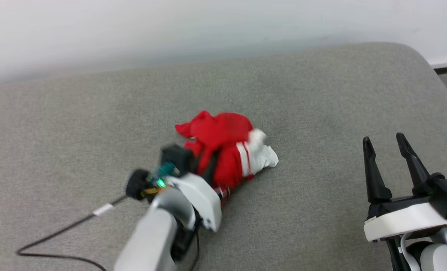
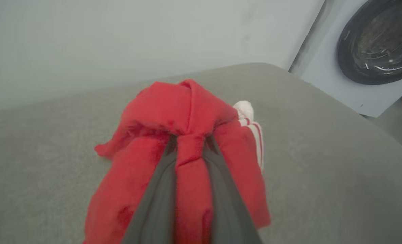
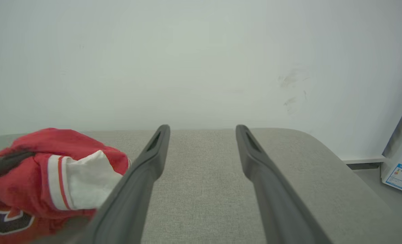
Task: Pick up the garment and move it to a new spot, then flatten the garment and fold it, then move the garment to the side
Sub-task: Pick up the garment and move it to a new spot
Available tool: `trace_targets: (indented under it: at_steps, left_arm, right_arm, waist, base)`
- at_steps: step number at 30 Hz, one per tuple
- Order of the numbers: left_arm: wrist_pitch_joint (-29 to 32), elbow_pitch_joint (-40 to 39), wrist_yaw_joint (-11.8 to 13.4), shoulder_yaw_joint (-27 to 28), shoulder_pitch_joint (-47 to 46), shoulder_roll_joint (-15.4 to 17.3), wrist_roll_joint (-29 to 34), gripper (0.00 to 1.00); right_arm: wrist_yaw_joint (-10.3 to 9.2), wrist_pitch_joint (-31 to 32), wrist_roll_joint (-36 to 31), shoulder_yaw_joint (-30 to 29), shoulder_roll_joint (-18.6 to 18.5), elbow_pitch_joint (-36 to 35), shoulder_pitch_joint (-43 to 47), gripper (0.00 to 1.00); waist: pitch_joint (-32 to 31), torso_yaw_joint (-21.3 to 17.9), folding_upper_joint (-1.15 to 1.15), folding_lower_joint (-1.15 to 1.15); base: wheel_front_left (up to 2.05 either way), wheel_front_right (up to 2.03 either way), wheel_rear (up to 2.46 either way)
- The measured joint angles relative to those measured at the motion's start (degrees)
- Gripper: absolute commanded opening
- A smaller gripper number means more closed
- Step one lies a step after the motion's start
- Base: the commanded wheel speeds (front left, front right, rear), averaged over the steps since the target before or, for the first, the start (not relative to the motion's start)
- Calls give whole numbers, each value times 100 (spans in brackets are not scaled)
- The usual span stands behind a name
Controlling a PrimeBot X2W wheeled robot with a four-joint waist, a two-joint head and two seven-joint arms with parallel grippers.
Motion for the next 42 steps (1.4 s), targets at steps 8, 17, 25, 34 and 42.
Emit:
trace_targets:
  at_steps: [8,17,25,34,42]
  left_arm:
    - [-75,525,10,-1195,424,-8,-211,100]
    - [-1272,232,493,-1315,274,-7,-330,100]
    - [-1560,-147,1020,-517,334,338,-476,100]
    - [-1586,-827,1418,176,1279,1151,-605,100]
    - [-1446,-1257,1556,148,1668,1311,-560,100]
  right_arm:
    - [0,-120,101,7,3,107,-90,100]
    - [0,-132,85,-93,5,244,-93,100]
    - [0,-73,38,-164,7,291,15,100]
    - [0,104,15,-198,8,337,367,100]
    - [0,283,-16,-176,7,199,523,100]
  waist:
    - [275,32,0,1]
    - [99,288,0,1]
    - [-125,527,0,1]
    - [-491,666,0,1]
    - [-618,727,0,1]
  base:
    - [0,0,0]
    - [0,0,0]
    - [0,0,0]
    - [0,0,0]
    - [0,0,0]
